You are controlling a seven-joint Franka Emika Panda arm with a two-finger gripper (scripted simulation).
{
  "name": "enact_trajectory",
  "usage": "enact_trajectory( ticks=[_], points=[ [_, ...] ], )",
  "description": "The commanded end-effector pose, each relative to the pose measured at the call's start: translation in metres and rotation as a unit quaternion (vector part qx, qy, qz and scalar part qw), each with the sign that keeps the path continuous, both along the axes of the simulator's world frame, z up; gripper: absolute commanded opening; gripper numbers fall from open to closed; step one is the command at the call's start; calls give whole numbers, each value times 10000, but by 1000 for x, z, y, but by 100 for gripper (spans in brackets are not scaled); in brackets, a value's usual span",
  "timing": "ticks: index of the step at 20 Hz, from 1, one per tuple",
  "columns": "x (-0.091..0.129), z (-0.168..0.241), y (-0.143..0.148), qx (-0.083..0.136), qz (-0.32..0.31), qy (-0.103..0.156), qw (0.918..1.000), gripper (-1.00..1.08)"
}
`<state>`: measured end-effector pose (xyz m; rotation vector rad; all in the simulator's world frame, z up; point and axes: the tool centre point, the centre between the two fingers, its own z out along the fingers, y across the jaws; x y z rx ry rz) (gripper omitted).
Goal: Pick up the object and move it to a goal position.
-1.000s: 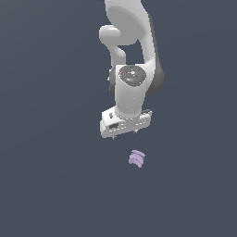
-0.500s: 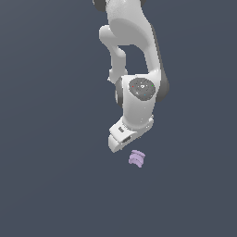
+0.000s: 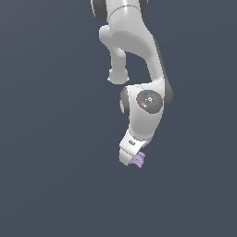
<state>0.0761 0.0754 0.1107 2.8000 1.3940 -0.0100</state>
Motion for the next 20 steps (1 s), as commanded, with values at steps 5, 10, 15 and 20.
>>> enact_trajectory(
  ticks=[5, 10, 15, 20],
  points=[
    [10, -11, 11, 43, 727, 9, 9973, 100],
    [14, -16, 16, 65, 1046, 11, 9945, 100],
    [15, -18, 18, 75, 1176, 11, 9930, 100],
    [15, -22, 17, 74, 1157, 12, 9933, 100]
  ],
)
